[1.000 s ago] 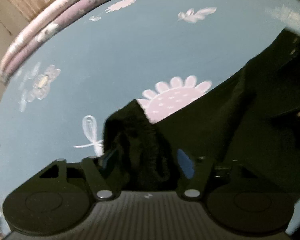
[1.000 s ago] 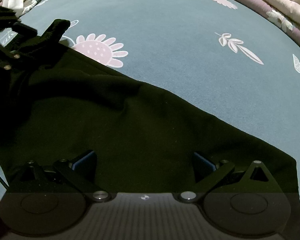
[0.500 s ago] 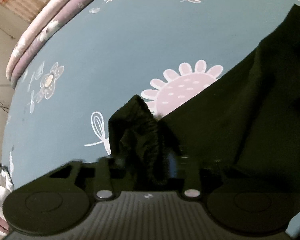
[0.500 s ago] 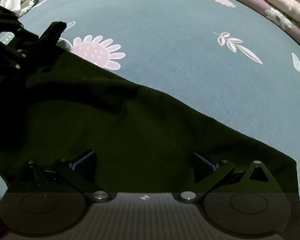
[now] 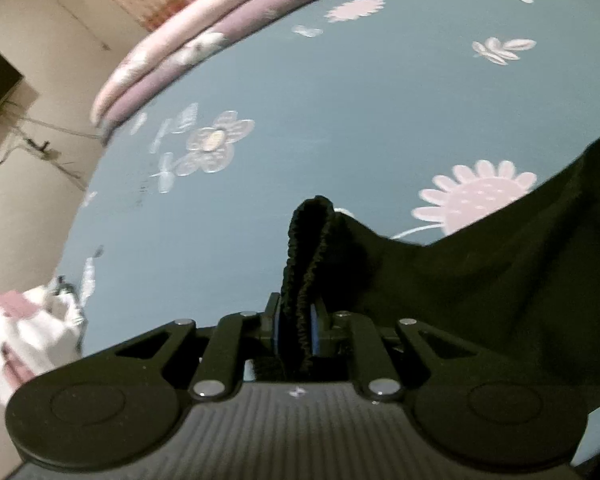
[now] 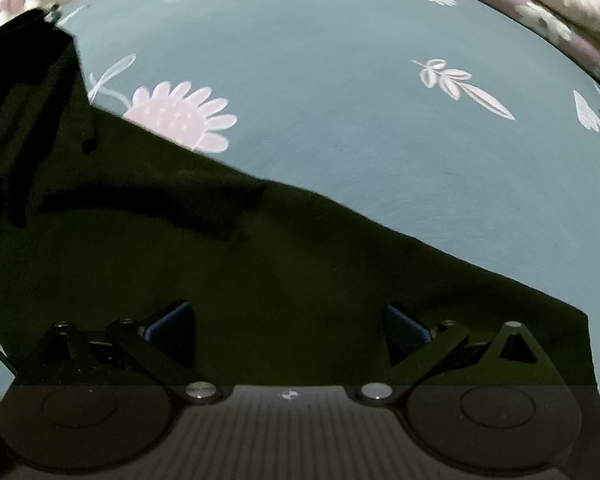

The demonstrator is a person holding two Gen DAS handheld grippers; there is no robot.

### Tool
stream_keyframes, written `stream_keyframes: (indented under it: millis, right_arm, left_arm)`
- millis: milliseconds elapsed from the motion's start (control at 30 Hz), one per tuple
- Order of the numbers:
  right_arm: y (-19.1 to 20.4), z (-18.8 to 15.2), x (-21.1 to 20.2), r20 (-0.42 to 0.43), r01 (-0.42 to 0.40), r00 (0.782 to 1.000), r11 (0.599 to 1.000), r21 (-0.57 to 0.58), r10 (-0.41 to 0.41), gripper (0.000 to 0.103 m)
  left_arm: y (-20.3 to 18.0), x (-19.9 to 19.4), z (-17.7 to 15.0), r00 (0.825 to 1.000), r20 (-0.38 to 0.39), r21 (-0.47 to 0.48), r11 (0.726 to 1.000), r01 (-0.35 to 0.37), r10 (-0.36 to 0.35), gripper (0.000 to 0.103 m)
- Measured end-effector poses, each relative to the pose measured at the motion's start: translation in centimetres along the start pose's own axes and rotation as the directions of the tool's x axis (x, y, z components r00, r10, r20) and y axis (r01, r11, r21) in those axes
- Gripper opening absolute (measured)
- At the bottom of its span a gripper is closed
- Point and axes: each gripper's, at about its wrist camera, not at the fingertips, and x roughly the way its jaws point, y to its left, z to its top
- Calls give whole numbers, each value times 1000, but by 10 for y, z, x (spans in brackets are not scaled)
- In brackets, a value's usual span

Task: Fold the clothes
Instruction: 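Fold the waistband over the shorts with the left gripper and open it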

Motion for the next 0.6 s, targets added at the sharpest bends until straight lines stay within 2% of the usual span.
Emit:
stream_keyframes:
  millis: [200, 300, 433, 600]
  right_arm:
    - [-7, 6, -3, 33, 11, 999, 999, 49, -13, 103]
    - [-7, 10, -5, 51, -8, 999, 997, 74, 5, 103]
    - [-5, 14, -5, 56, -15, 998, 997, 74, 10, 103]
    - [-6, 16, -5, 52, 5, 999, 998, 55, -8, 103]
  left_arm:
    - [20, 0, -13, 999, -38, -65, 998, 14, -16, 12]
    - [27, 11, -25, 996, -69, -116, 992, 41, -50, 12]
    - [36, 32, -41, 989, -121, -175, 983, 62, -84, 12]
    - [48, 52, -61, 976, -189, -249, 967, 55, -104, 12]
